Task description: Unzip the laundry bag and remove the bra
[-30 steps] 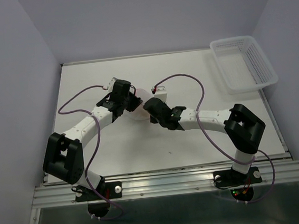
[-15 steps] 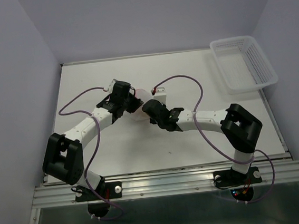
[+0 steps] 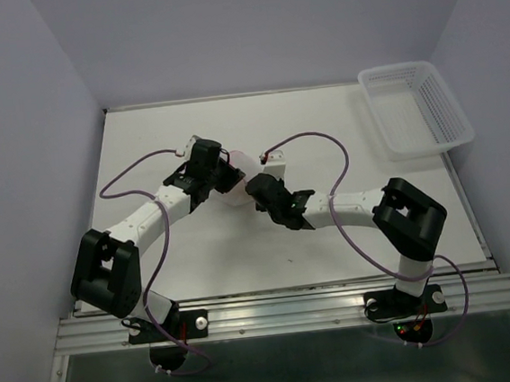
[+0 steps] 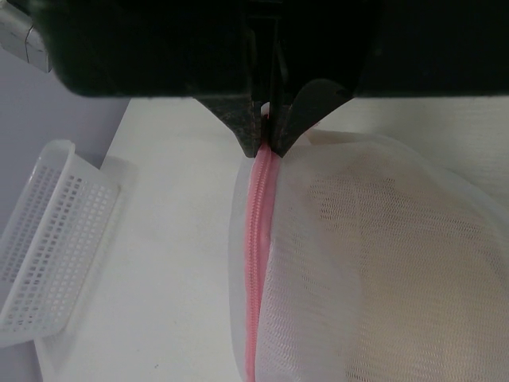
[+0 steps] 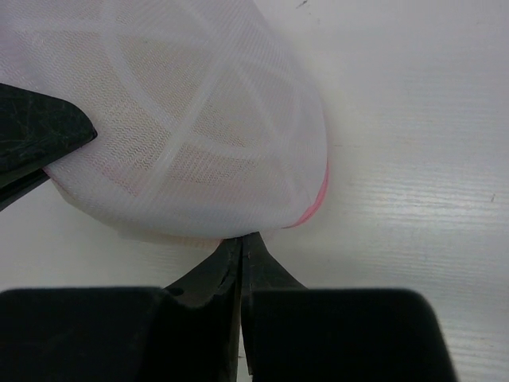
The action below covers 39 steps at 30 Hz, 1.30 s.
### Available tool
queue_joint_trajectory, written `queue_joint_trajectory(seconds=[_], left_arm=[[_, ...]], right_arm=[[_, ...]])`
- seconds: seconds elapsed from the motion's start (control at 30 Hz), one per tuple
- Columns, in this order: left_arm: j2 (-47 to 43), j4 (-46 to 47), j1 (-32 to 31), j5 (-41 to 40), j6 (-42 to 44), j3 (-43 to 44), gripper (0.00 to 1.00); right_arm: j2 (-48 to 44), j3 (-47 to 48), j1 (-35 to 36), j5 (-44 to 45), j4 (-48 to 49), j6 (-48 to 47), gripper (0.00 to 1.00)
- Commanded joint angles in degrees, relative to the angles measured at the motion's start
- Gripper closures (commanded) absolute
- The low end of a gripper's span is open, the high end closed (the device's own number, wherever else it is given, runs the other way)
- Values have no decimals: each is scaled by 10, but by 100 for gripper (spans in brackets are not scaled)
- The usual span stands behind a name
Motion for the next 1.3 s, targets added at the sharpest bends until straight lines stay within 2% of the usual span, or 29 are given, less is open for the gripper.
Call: queue_joint_trajectory(seconds=[0.0,0.23,0.37,0.6,0.83,0.97,1.03,1.07,1.13,1.17,1.2,1.27], left_arm=[[-29,-3,-4,20,0,-9,100],[-33,-20,3,7,16,1,100],[-33,-18,18,27,51,6,100],[5,-45,40,47,154,41,100],[11,-45,73,51,205,60,100],[39,-42,75,78,244,92,99],[57,-40,74,110,258,116,79],[71,-39,74,121,261,122,53],[77,-38,72,140,262,133,26],[74,-36,67,142,258,133,4],[69,-35,66,143,256,129,1],[50,-36,62,143,250,121,1]], right_arm=[[-27,-8,3,18,74,-14,99],[-62,-43,3,37,67,-21,99],[-88,-60,-30,27,43,-32,99],[-127,-102,-85,-88,11,-87,99],[-171,-124,-121,-107,-17,-122,99],[-182,-123,-121,-165,-16,-173,99],[-182,-113,-121,-244,-13,-187,99],[-183,-110,-121,-271,-9,-190,99],[-185,-106,-121,-340,2,-174,99],[-188,-104,-121,-355,7,-170,99],[-188,-102,-121,-358,9,-157,99],[-191,-98,-107,-359,9,-154,99]])
